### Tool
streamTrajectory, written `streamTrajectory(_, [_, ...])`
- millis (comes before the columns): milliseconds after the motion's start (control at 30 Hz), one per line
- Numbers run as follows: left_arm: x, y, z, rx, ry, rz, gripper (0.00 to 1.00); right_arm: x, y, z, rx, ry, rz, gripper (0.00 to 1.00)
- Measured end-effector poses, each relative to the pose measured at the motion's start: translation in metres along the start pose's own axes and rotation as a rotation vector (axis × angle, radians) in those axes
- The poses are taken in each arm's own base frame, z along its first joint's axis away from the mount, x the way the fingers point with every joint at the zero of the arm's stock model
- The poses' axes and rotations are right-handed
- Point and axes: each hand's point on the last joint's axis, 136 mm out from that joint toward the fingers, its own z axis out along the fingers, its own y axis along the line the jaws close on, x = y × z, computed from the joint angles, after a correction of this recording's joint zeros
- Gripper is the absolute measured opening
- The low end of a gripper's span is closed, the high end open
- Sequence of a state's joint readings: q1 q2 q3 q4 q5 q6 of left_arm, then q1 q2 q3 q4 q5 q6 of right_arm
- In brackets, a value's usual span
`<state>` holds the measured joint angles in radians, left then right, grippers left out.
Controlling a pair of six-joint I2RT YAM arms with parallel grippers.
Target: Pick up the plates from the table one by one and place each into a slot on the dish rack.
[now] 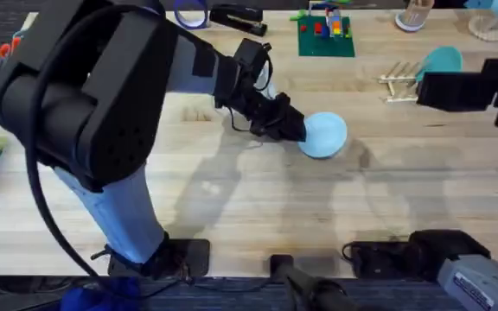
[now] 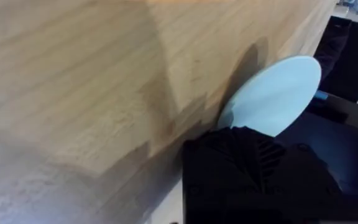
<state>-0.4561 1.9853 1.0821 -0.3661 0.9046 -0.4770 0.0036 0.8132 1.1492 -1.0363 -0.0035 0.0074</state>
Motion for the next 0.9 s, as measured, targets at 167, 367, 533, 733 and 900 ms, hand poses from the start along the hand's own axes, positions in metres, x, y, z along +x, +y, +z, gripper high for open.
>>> streamTrajectory(167, [0.000, 0.000, 0.001, 0.006, 0.001, 0.005, 0.042, 0.012, 0.002, 0.000, -0.013, 0.049, 0.002, 0.993])
streamTrajectory(367, [0.000, -0.001, 0.001, 0.006, 0.001, 0.005, 0.042, 0.017, 0.005, 0.007, -0.033, 0.099, 0.005, 0.993])
streamTrajectory(533, [0.000, -0.001, 0.001, 0.006, 0.001, 0.005, 0.042, 0.021, 0.017, 0.023, -0.103, 0.170, 0.015, 0.993])
streamTrajectory(733, [0.000, -0.001, 0.001, 0.006, 0.001, 0.005, 0.042, 0.028, 0.030, 0.047, -0.186, 0.281, 0.037, 0.993])
streamTrajectory(900, [0.000, -0.001, 0.001, 0.006, 0.001, 0.005, 0.042, 0.033, 0.036, 0.067, -0.222, 0.365, 0.063, 0.994])
